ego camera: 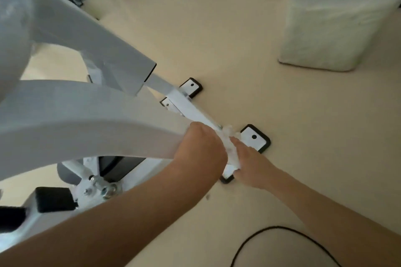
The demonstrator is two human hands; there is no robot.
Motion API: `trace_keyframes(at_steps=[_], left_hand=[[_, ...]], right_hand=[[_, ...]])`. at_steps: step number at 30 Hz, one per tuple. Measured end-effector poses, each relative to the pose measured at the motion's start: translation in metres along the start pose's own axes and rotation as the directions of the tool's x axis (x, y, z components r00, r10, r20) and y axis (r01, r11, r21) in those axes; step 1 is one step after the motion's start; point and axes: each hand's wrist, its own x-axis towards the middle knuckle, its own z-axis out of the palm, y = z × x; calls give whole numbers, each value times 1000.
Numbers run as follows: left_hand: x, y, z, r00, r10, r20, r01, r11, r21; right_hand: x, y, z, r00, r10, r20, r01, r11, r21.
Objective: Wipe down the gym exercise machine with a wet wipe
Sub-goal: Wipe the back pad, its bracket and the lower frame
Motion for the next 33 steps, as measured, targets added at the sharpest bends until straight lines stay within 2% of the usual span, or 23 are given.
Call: trace_keyframes(at_steps=[2,4,6,7,8,10,12,13,15,18,20,21,23,25,26,28,30,31,33], left_hand=[[7,8,6,1000,22,8,-22,999,35],[17,16,12,999,-18,39,17,999,30],[26,22,12,998,-49,35,50,998,-27],[31,25,12,998,-42,53,43,999,-17],[33,27,9,997,-28,78,29,1000,-6],[35,27,6,994,-8,111,12,999,-39],[33,26,5,991,-21,129,30,998,-64],[31,26,6,994,-14,105,24,996,-91],[27,24,5,1000,-14,20,18,970,-241],[27,16,-9,983,-116,-144,46,908,-416],[22,3,-11,981,-106,-160,39,926,-374],[18,-2,-8,992,-78,-104,39,943,-331],[9,-10,-5,994,-93,-60,78,973,-218],[5,-9,-4,996,-88,-1,88,993,-73],[4,-8,-4,997,-79,13,79,994,-70],[3,-8,-14,996,-88,6,89,989,-122],[-8,-15,-24,990,-141,-28,131,964,-232],[-17,-21,-26,982,-179,-60,154,944,-291],[-36,-34,-30,968,-229,-105,189,934,-304]], right_hand=[[13,30,-2,995,39,91,-12,959,-282],[26,55,-4,992,19,124,55,827,-560],[36,64,-5,990,53,132,52,727,-684],[39,63,-8,988,86,128,26,722,-692],[42,61,-10,985,116,127,2,730,-684],[39,51,-7,977,136,162,-22,826,-563],[27,35,-3,979,67,191,-21,973,-231],[17,24,-3,987,8,161,6,996,-88],[-1,-5,-8,986,-168,-2,168,986,-22],[-25,-58,-17,909,-387,-155,399,915,57],[-33,-80,-13,797,-512,-319,542,840,5],[-33,-81,-7,765,-535,-358,589,806,55],[-25,-60,4,787,-512,-344,585,797,150],[-18,-29,8,885,-347,-310,445,825,348],[-16,-18,6,935,-217,-281,334,805,490],[-15,-14,1,973,-88,-212,209,718,663],[-16,-36,0,955,-149,-258,283,726,627],[-17,-54,-1,910,-249,-331,397,752,526],[-22,-96,-10,732,-481,-482,622,761,184]])
